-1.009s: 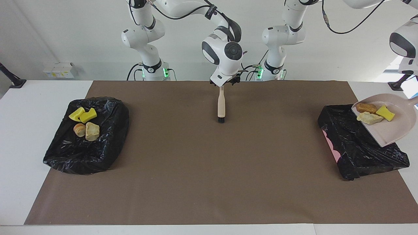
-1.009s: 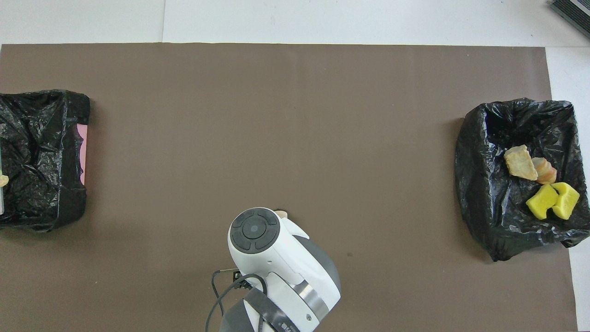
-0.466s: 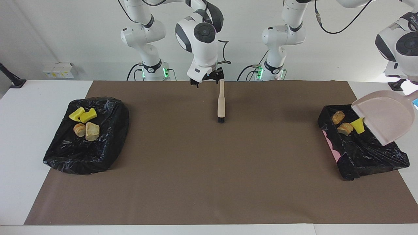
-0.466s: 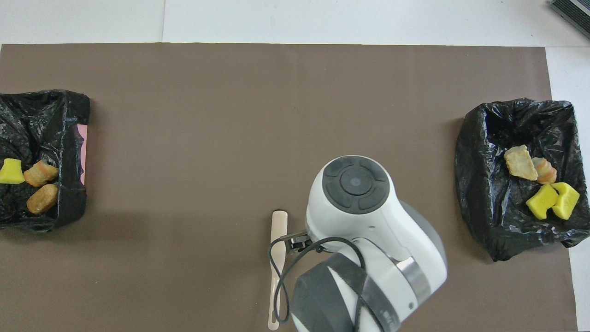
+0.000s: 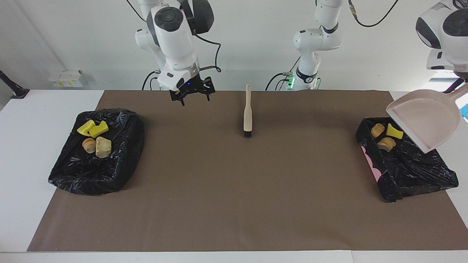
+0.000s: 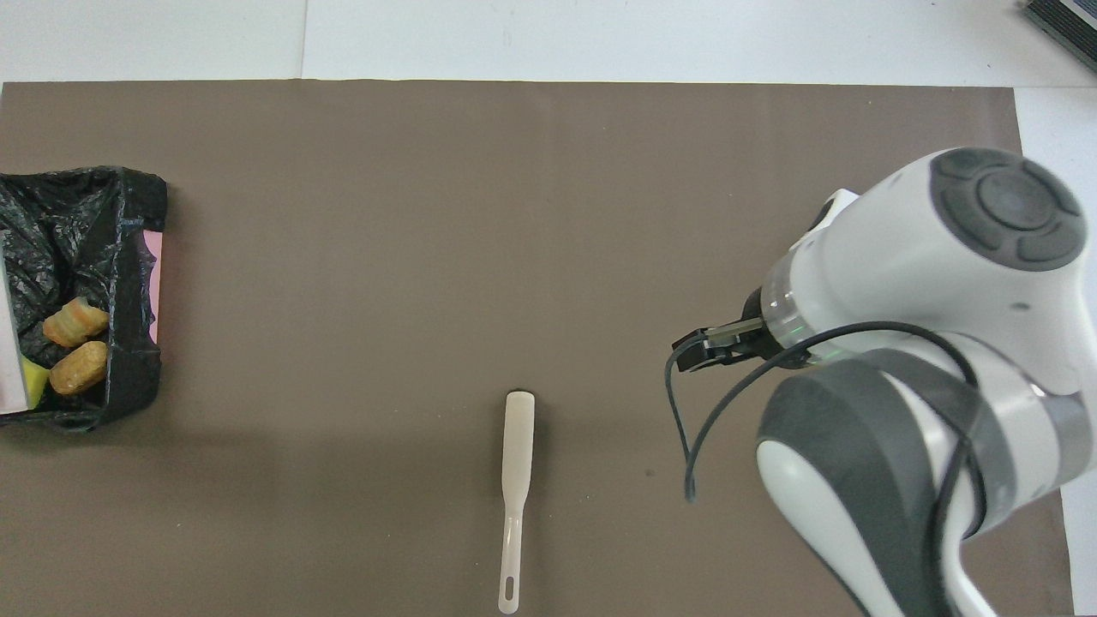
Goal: Sweep and dump trash in bin
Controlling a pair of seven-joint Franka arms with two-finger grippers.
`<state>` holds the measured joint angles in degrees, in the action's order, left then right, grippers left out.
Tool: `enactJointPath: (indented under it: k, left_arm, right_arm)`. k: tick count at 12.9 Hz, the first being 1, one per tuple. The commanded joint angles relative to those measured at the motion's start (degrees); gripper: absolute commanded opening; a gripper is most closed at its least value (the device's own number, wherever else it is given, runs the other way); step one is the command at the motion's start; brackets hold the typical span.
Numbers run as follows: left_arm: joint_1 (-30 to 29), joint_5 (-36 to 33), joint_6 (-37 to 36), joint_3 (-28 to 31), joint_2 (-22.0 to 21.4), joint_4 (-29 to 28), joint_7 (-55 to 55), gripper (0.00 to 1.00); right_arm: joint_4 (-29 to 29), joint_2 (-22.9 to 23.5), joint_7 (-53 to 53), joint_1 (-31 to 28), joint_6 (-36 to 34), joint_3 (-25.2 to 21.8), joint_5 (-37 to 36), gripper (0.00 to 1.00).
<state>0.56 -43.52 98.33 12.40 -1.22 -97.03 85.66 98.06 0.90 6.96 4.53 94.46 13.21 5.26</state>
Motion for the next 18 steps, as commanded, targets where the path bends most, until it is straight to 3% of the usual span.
enactJointPath:
  k: [1, 3, 7, 12, 15, 16, 18]
  left_arm:
    - [0.1, 9.0, -2.8, -0.2, -1.6, -1.1, -4.7, 0.00]
    - [-0.1, 19.2, -2.3, -0.2, -2.9, -3.6, -13.2, 0.00]
    - [0.4, 27.3, -1.3, -6.9, -2.5, -8.4, -34.1, 0.00]
    - [0.5, 31.6, 5.0, -18.4, 0.9, -10.8, -59.0, 0.00]
    - [0.3, 34.5, 7.1, -26.7, 3.1, -9.9, -75.0, 0.00]
    - [0.4, 34.6, 8.4, -29.2, 5.0, -9.3, -81.6, 0.00]
    - [0.3, 34.4, 9.0, -35.1, 10.4, -5.3, -92.9, 0.00]
  right_arm:
    - [-2.3, -0.1, -2.3, -4.3, -1.8, 0.0, -1.3, 1.00]
    - [-2.4, -0.2, -2.8, -6.0, -2.0, -1.8, -4.7, 1.00]
    - [-4.7, 0.1, -4.0, -7.2, -3.0, -4.5, -6.3, 1.00]
    - [-5.4, 1.0, -8.4, -12.3, -3.3, -4.5, -6.1, 1.00]
    - [-9.0, 1.9, -9.9, -7.6, -5.8, -10.3, -6.3, 1.00]
    - [-12.2, 3.2, -9.9, -5.3, -7.9, -13.3, -6.1, 1.00]
    - [-13.8, 3.7, -9.7, -5.2, -8.8, -14.1, -5.5, 1.00]
